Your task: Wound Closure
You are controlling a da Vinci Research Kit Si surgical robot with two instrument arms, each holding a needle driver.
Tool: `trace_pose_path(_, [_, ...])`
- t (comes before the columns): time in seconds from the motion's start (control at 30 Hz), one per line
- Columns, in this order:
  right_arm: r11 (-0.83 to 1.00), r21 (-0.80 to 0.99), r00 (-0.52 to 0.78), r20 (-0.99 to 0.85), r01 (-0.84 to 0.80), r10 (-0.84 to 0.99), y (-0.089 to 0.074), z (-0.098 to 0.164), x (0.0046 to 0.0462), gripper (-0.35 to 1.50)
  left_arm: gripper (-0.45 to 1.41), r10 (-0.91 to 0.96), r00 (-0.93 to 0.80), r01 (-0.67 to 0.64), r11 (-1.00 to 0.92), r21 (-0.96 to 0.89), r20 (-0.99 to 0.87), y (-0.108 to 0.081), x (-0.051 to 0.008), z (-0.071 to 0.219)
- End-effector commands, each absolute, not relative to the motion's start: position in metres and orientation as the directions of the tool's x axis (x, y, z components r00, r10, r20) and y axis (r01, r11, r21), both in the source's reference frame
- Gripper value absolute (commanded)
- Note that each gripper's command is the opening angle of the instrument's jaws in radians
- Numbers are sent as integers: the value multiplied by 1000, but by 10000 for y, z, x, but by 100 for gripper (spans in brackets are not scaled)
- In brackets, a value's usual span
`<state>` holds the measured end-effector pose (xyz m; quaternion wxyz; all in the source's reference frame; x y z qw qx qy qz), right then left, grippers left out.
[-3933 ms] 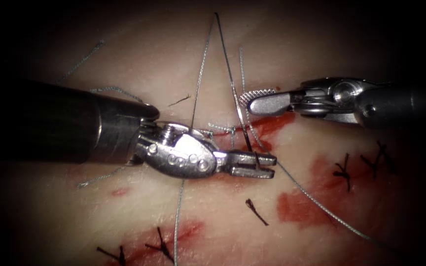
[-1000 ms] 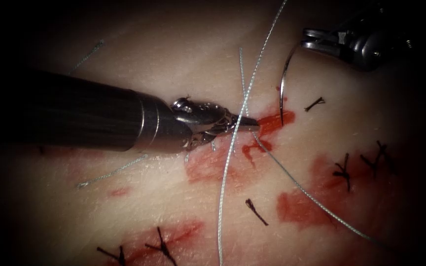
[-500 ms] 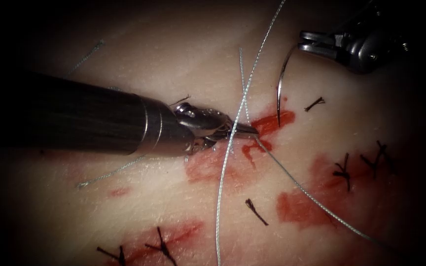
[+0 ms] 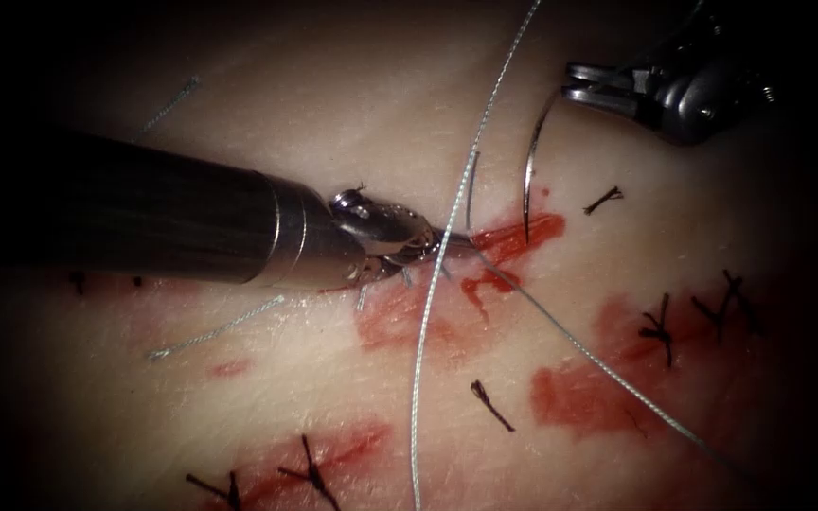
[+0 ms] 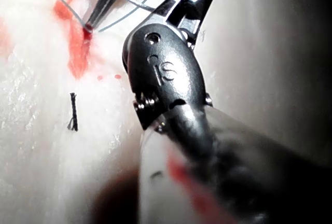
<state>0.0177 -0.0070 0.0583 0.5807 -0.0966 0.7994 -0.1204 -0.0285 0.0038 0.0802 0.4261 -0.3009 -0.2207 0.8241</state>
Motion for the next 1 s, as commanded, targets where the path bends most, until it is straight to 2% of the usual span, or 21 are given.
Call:
trace_pose_path(0.03, [952, -307, -308, -904, -16, -297, -71, 585, 190, -35, -45, 813, -483, -559, -573, -599, -326, 35, -291, 808])
trace_pose_path(0.83, [920, -391, -287, -884, 24, -368, -69, 598, 210, -35, -45, 700, -639, -567, -709, -420, -319, 31, -289, 818])
trace_pose_path(1.0, [852, -512, -298, -835, 108, -464, -74, 604, 212, -35, -45, 692, -647, -560, -717, -415, -320, 30, -288, 818])
